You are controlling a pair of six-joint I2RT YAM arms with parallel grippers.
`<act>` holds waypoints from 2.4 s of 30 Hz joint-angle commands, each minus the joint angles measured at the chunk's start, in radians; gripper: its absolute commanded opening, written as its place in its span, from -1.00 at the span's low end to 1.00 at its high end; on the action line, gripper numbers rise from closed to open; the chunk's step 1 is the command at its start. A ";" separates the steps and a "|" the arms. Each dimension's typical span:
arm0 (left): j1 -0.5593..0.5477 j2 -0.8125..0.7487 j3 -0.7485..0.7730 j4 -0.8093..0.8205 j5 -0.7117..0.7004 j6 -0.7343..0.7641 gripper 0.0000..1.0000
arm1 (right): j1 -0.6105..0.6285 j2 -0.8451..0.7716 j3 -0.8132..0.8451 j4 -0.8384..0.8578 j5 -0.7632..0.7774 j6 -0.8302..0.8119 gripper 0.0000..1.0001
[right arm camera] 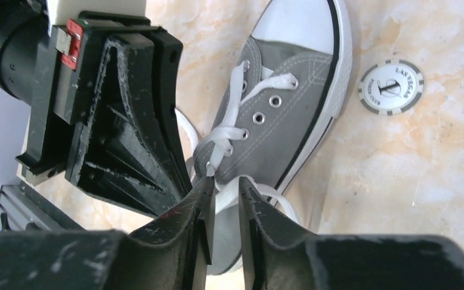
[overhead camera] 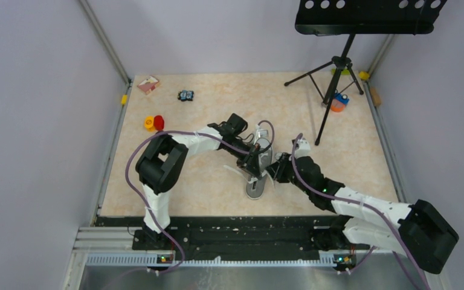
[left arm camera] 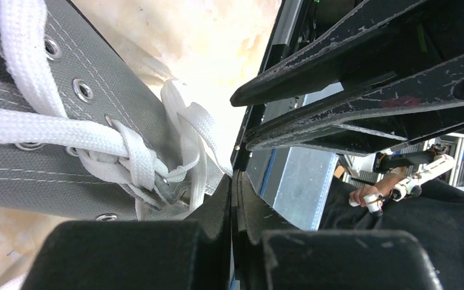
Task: Tie the shoes
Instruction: Cross the shoelace with the shoelace.
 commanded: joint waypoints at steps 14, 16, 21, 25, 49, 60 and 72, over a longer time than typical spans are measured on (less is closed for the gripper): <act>-0.005 -0.041 0.050 0.055 -0.007 -0.063 -1.00 | 0.005 -0.056 -0.068 0.007 -0.081 -0.053 -0.56; -0.006 -0.042 0.051 0.067 -0.007 -0.076 -1.00 | 0.006 -0.033 -0.065 0.028 -0.101 -0.055 -0.58; -0.005 -0.038 0.058 0.071 -0.013 -0.088 -1.00 | 0.005 0.037 -0.065 0.104 -0.121 -0.025 -0.51; -0.006 -0.042 0.061 0.073 -0.012 -0.093 -1.00 | 0.006 0.067 -0.061 0.153 -0.125 0.016 -0.40; -0.007 -0.044 0.059 0.068 -0.013 -0.086 -1.00 | 0.003 0.131 -0.059 0.253 -0.091 0.102 -0.71; -0.006 -0.041 0.066 0.069 -0.024 -0.088 -1.00 | 0.002 0.055 -0.084 0.215 -0.064 0.118 -1.00; 0.001 -0.017 0.096 0.125 -0.052 -0.148 -1.00 | -0.016 -0.021 -0.061 0.082 -0.023 0.280 -0.85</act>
